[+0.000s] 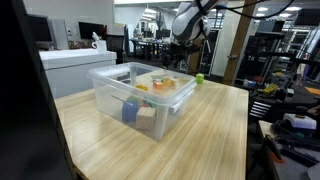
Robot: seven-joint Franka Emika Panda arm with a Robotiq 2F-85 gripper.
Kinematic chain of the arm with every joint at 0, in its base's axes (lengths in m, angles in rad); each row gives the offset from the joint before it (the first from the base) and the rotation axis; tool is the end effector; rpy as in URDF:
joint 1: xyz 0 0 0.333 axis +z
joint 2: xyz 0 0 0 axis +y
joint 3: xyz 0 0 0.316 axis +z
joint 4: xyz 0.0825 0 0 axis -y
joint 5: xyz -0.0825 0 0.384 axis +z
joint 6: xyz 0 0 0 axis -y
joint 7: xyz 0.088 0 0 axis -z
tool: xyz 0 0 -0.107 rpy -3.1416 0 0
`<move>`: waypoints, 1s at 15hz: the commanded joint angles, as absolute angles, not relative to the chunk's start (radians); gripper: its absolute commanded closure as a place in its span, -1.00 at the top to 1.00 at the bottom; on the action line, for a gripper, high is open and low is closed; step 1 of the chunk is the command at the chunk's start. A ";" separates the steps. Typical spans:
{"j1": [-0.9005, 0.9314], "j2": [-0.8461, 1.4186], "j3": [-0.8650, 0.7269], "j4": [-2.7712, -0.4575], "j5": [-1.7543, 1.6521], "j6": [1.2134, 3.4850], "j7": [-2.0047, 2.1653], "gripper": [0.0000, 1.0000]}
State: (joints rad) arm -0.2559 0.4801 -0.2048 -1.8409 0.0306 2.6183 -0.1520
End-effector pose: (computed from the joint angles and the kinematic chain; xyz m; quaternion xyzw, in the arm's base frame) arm 0.6071 -0.2883 0.3032 0.9768 -0.1455 0.1354 0.0797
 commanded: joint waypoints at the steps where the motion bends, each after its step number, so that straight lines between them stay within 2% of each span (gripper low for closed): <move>1: -0.280 0.492 -0.201 -1.809 0.003 2.459 -0.160 1.00; 5: -0.287 0.520 -0.200 -1.776 0.006 2.393 -0.155 1.00; 15: -0.274 0.663 -0.199 -1.664 -0.013 2.404 -0.129 1.00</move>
State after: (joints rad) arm -0.2707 0.6220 -0.1980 -1.7138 0.0212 2.4223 -0.1526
